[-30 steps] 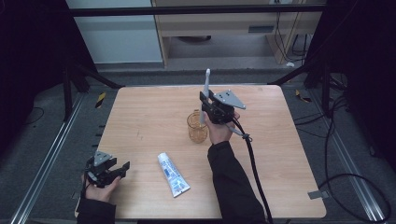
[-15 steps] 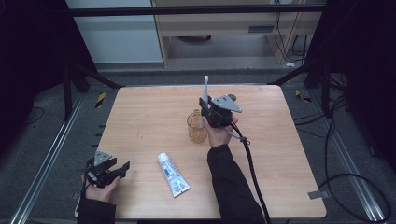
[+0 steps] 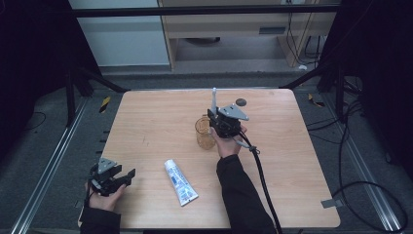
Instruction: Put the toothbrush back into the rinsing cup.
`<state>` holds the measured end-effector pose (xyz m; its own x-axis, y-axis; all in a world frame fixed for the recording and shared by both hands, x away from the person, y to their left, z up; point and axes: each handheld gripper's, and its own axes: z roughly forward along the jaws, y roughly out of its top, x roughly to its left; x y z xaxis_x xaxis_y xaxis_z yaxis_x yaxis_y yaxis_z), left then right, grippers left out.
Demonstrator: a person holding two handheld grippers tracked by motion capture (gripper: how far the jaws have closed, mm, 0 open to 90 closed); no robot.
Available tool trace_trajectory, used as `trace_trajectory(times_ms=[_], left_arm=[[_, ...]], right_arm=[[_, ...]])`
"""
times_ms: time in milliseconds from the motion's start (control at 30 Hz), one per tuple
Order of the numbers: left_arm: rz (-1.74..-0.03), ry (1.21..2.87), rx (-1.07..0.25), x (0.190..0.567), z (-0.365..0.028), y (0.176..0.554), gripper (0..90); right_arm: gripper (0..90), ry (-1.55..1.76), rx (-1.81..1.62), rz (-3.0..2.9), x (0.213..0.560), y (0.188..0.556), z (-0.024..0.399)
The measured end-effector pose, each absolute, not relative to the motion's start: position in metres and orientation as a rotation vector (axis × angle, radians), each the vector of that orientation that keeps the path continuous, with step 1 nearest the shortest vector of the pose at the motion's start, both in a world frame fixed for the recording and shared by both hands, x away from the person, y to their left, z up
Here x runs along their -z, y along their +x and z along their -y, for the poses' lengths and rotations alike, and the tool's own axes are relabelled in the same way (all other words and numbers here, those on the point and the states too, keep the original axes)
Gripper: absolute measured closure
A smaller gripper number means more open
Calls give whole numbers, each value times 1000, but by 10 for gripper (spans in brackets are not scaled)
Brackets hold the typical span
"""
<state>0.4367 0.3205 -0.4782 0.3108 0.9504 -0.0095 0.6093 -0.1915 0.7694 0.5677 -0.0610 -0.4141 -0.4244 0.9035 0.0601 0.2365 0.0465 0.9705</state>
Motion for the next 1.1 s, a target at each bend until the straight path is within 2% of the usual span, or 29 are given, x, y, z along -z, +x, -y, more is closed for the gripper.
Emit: trace_trajectory(times_ms=[800, 1100], left_arm=[[-1382, 1900, -639, 478, -320, 436, 401], [-1381, 1899, -640, 478, -320, 436, 400]], right_arm=[[669, 1160, -1300, -1837, 426, 569, 57], [577, 1146, -1292, -1861, 427, 568, 56]])
